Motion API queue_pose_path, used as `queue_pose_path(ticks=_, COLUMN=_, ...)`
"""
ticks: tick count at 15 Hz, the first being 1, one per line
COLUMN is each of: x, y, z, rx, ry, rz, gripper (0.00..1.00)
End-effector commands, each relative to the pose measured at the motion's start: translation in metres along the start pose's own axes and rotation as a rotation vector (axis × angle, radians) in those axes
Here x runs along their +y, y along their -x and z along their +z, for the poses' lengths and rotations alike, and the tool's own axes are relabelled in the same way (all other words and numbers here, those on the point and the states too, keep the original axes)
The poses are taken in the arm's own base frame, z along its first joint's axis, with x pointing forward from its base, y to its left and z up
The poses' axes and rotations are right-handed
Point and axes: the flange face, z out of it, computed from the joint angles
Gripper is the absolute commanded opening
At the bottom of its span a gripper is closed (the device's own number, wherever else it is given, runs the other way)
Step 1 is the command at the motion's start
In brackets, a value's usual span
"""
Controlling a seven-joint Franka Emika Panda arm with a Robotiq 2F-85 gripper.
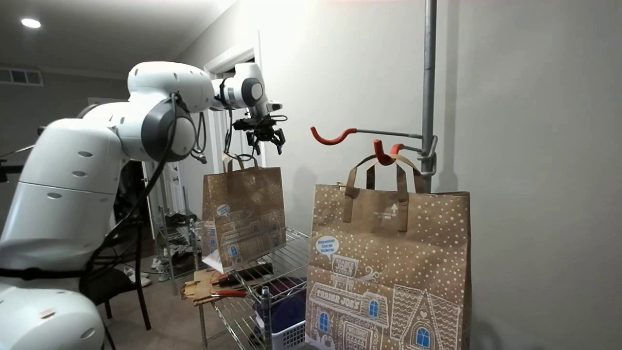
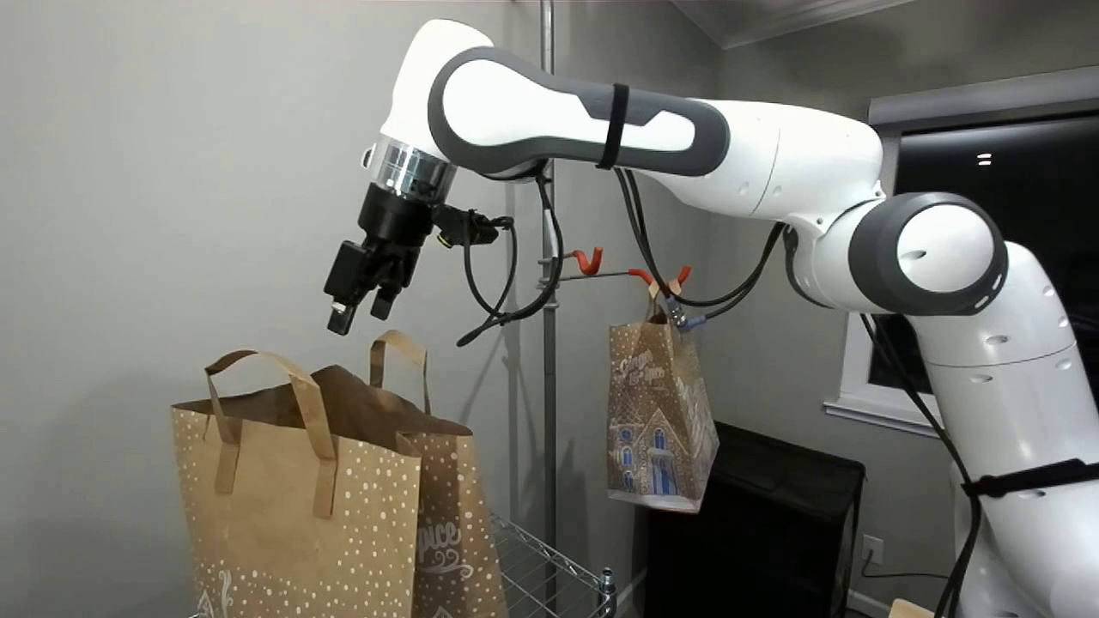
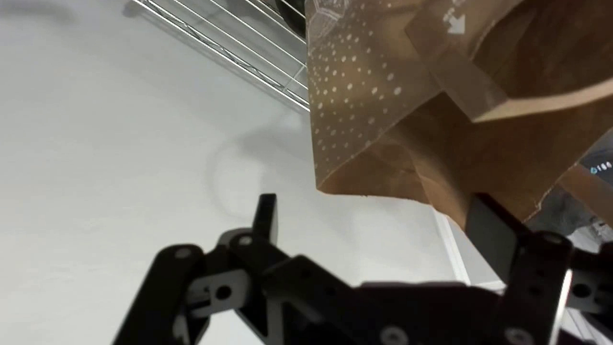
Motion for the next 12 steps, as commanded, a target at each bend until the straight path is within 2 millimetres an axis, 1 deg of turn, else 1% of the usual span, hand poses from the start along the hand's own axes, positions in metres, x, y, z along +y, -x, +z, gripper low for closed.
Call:
queue_pose_path(ticks=1, x=-0.01, y=-0.006, z=-0.003, rx=0.012, ry=-0.009, rz=0.066, gripper=1.0)
queue_pose_path(ticks=3, x=-0.016, y=-0.003, z=0.005, rx=-0.048, ry=-0.045, rz=0.058, gripper=1.0)
queue_pose_path(ticks=5, x=-0.023, y=0.005, z=0.014, rx=-0.143, ry=-0.09, rz=0.047, gripper=1.0)
queue_pose_path(ticks=8, x=-0.031, y=0.014, z=0.016, rx=-0.265, ry=-0.113, rz=0.042, gripper=1.0)
queue_pose_path(ticks=9, x=-0.033, y=0.016, z=0.014, rx=-0.289, ry=-0.116, rz=0.034, gripper=0.75)
queue_pose_path(ticks=10, x=-0.034, y=0.017, z=0.013, rx=-0.31, ry=-0.114, rz=0.03, gripper=0.74)
queue_pose_path(ticks=11, x=-0.035, y=0.019, z=0.011, rx=-0.324, ry=-0.114, rz=0.029, gripper=0.68)
queue_pose_path(ticks=12, x=-0.036, y=0.02, z=0.008, rx=-0.335, ry=-0.116, rz=0.025, gripper=0.6)
